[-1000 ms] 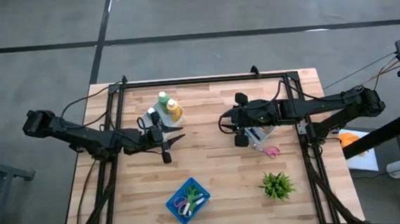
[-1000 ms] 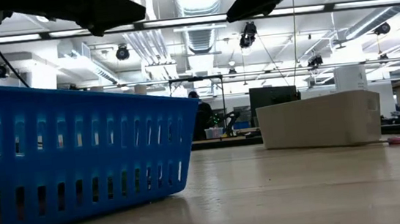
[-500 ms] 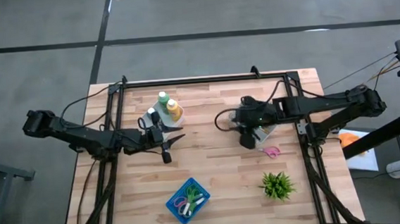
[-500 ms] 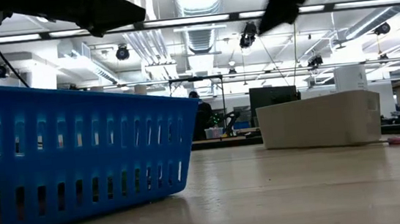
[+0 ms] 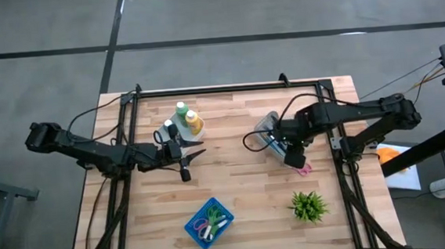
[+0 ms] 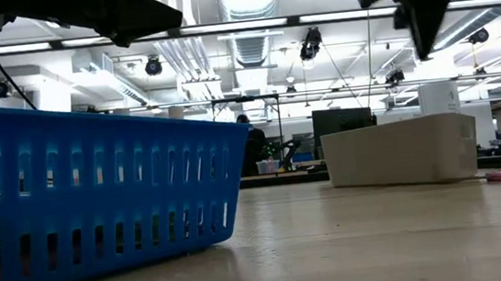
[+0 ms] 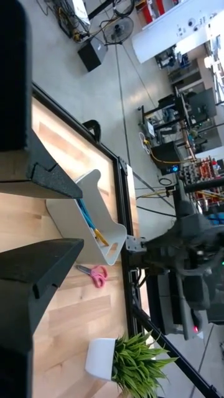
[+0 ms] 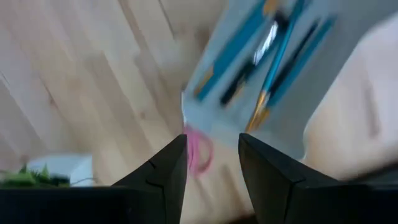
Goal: Pick & Place Paint Supplies
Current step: Put the pink scissors into the blue bin
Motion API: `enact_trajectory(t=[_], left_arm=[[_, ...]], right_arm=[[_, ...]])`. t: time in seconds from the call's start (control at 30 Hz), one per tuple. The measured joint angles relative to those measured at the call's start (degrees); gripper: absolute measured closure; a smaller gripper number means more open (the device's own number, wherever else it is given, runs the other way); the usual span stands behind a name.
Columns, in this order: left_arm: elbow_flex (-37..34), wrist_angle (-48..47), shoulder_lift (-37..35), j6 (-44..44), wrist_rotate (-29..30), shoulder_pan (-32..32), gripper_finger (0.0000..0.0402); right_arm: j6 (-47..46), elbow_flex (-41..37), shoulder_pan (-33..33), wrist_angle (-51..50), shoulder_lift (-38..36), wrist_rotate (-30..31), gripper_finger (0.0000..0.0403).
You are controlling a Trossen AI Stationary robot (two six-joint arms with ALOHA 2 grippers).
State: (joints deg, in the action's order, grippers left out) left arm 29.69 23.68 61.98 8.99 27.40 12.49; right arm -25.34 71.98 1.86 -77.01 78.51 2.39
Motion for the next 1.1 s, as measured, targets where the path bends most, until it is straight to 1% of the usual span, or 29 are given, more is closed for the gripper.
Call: enact_trajectory(t=[0.13,0.2,0.4,0.63,0.8,0.9,1.03,1.1], left_arm=[[0.00,-0.21,0.00,0.00,0.00,0.00,0.0288],[0.00,-0.50,0.00,0.00,0.00,0.00,0.0288],[-0.02,-1.05,0.04,-0.02,0.00,0.00,0.0288],[-0.02,-1.40,0.04,-0.02,0.00,0.00,0.0288],[-0.02,-1.40,0.04,-0.04,0.00,0.00,0.0288],[-0.02,-1.33,0.04,-0.04,0.00,0.00,0.0288],[-0.02,-1.27,0.04,-0.07,0.00,0.00,0.0288],[-0.02,-1.25,0.04,-0.24,0.00,0.00,0.0288]], right_arm=[[-5.82,-1.03,0.68,-4.35,1.90,-5.62,0.0260],[-8.09,-1.67,1.43,-5.46,2.56,-7.20,0.0260],[-8.61,-5.08,4.82,-5.20,3.77,-7.38,0.0260],[-8.56,-13.45,8.82,-3.86,3.50,-6.54,0.0260],[-7.71,-19.82,11.09,4.62,3.34,-3.90,0.0260],[-7.69,-22.51,12.29,9.79,3.31,-0.65,0.0260],[-8.14,-24.86,13.66,12.53,3.31,5.14,0.0260],[-9.56,-25.65,13.97,13.01,3.31,6.81,0.0260]])
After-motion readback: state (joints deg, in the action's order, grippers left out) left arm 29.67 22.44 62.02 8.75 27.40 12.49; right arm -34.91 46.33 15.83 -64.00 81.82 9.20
